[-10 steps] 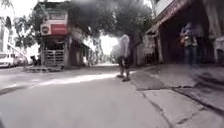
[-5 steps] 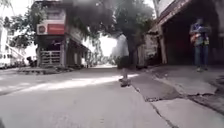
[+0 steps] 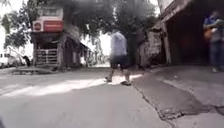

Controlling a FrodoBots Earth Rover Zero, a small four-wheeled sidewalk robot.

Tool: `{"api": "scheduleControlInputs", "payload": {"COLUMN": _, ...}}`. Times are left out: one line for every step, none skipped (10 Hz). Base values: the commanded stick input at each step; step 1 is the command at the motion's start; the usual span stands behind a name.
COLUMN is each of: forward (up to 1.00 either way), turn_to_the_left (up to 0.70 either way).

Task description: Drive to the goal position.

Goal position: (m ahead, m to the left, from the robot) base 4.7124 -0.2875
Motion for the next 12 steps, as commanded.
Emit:
{"api": "scheduleControlInputs", "payload": {"forward": 1.00, "turn_to_the_left": 0.00}}
{"api": "scheduleControlInputs", "payload": {"forward": 1.00, "turn_to_the_left": 0.00}}
{"api": "scheduleControlInputs", "payload": {"forward": 1.00, "turn_to_the_left": 0.00}}
{"api": "scheduleControlInputs", "payload": {"forward": 1.00, "turn_to_the_left": 0.00}}
{"api": "scheduleControlInputs", "payload": {"forward": 1.00, "turn_to_the_left": 0.00}}
{"api": "scheduleControlInputs", "payload": {"forward": 1.00, "turn_to_the_left": 0.00}}
{"api": "scheduleControlInputs", "payload": {"forward": 1.00, "turn_to_the_left": 0.00}}
{"api": "scheduleControlInputs", "payload": {"forward": 1.00, "turn_to_the_left": 0.00}}
{"api": "scheduleControlInputs", "payload": {"forward": 1.00, "turn_to_the_left": 0.00}}
{"api": "scheduleControlInputs", "payload": {"forward": 1.00, "turn_to_the_left": 0.00}}
{"api": "scheduleControlInputs", "payload": {"forward": 1.00, "turn_to_the_left": 0.00}}
{"api": "scheduleControlInputs", "payload": {"forward": 1.00, "turn_to_the_left": 0.00}}
